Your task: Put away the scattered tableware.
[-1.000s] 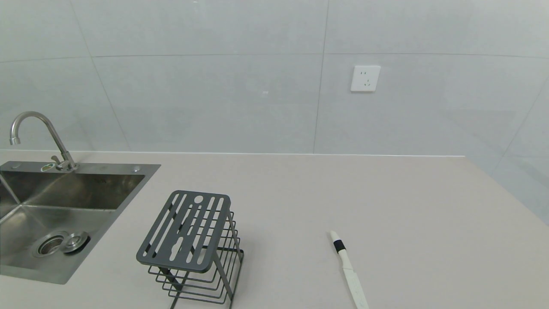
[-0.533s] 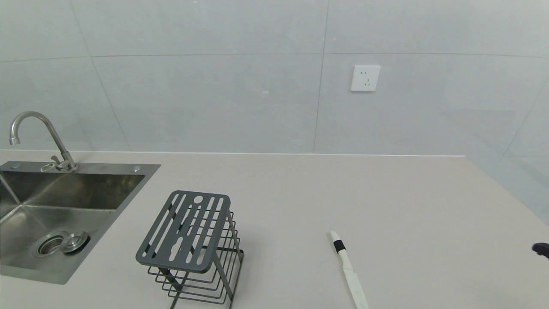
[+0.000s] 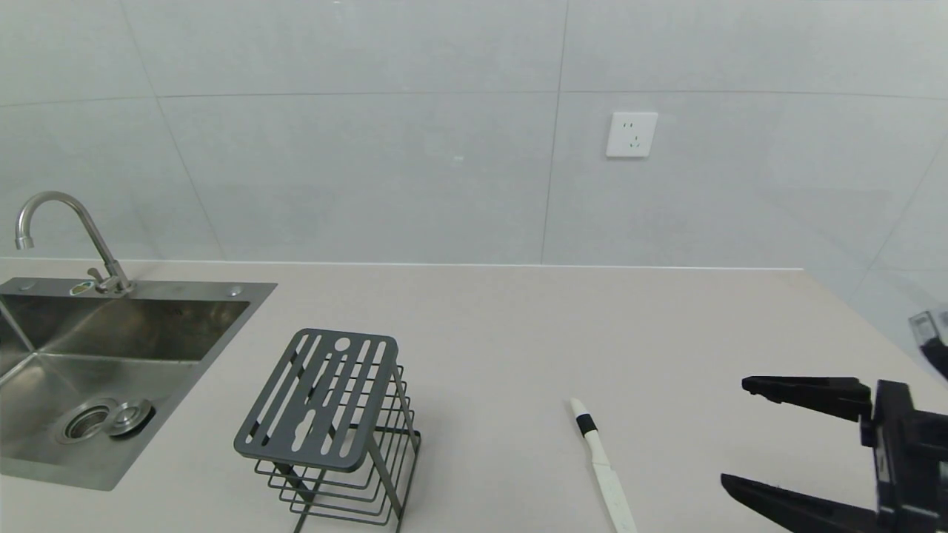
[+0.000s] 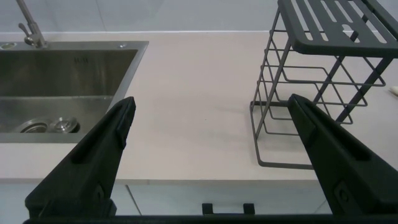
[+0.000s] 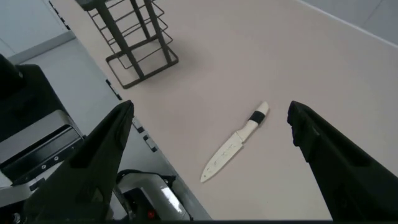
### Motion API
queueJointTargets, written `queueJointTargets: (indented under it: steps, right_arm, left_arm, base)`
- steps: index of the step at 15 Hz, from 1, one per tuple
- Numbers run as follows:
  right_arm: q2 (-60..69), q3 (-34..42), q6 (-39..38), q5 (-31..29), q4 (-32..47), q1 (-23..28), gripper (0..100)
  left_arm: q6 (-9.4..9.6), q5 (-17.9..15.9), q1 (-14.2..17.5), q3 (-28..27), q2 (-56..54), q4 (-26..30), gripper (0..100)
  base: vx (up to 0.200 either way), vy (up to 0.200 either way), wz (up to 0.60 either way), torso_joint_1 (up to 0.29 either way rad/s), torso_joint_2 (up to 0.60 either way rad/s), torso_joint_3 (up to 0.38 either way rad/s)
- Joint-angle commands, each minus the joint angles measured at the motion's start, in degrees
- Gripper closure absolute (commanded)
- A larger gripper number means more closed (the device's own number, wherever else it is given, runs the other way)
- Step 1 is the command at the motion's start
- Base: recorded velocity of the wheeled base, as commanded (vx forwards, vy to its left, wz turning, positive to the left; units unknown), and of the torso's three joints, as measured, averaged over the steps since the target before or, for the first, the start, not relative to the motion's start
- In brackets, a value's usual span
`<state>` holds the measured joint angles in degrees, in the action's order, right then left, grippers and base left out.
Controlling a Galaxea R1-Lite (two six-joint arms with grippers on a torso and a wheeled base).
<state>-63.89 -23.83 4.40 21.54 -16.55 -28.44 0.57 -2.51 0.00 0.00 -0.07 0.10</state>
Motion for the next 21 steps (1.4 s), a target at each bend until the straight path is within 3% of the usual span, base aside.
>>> queueJointTargets:
  steps: [1, 13, 16, 18, 21]
  right_arm:
    - [-8.1, -1.9, -2.2, -3.2, -0.1, -3.6, 0]
    - [-24.3, -3.1, -20.7, -20.0, -0.4, -12.9, 0]
    - [-27.9, -3.2, -21.3, -23.9, -0.4, -17.6, 0]
    - [-32.1, -3.7, -21.3, -28.0, -0.4, -18.1, 0]
    - [-35.1, -4.1, -21.5, -28.4, -0.8, -20.3, 0]
  left_arm:
    - [-0.13, 0.1, 0.0, 0.0, 0.1, 0.0, 0]
    - [-0.22, 0.1, 0.0, 0.0, 0.1, 0.0, 0]
    - [-0.22, 0.1, 0.0, 0.0, 0.1, -0.1, 0]
    - [-0.22, 0.0, 0.0, 0.0, 0.1, -0.1, 0]
    - [-0.22, 0.0, 0.0, 0.0, 0.1, 0.0, 0]
  base:
    - [0.000, 0.000, 0.00, 0.000, 0.00, 0.000]
    - [0.000, 0.000, 0.00, 0.000, 0.00, 0.000]
    - [0.000, 0.000, 0.00, 0.000, 0.00, 0.000]
    - [0.000, 0.000, 0.00, 0.000, 0.00, 0.000]
    - [0.000, 0.000, 0.00, 0.000, 0.00, 0.000]
